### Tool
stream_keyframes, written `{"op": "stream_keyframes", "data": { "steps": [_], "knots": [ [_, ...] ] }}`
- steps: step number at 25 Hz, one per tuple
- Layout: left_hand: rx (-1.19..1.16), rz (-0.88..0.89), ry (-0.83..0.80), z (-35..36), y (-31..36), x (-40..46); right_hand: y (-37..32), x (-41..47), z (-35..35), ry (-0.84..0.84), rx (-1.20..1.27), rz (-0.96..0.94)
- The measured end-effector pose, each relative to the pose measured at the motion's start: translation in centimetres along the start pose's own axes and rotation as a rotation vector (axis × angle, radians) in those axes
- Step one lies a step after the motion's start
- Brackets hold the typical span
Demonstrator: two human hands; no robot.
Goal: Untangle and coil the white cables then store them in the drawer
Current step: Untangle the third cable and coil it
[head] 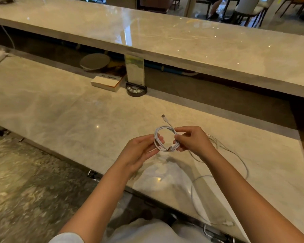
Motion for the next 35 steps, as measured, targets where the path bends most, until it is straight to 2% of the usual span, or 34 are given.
{"op": "stream_keyframes", "data": {
  "steps": [2,7,10,13,18,22,35],
  "knots": [
    [-0.164,-0.037,-0.009,-1.2,0.4,-0.4,-0.3,0.5,1.8,-0.01,-0.035,-0.022],
    [-0.214,-0.072,0.126,-5.6,1.5,-0.9,-2.0,1.4,5.9,-0.182,0.066,0.029],
    [-0.032,-0.055,0.224,-7.3,1.6,-1.0,-2.0,2.0,7.9,-0.211,0.035,0.074],
    [0.344,0.051,0.319,-8.6,0.8,-1.2,-1.2,2.5,9.2,-0.214,0.008,0.091],
    [0.699,0.08,0.389,-10.7,-0.1,-0.6,0.5,3.3,11.4,-0.223,-0.066,0.174],
    [0.97,0.076,0.373,-11.8,-1.0,0.8,1.4,4.2,12.7,-0.19,-0.156,0.228],
    [0.956,0.032,0.367,-13.0,-2.8,1.8,3.4,4.3,13.4,-0.132,-0.272,0.112]
  ]
}}
Point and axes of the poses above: each hand's wrist, its own x-axis towards the middle knuckle, its own z-axis out of the palm, y = z × x, the point moved 2 cm from there along x, towards the middle knuckle, and after that the axes turned 5 degrees about z, right-handed, at the moved point
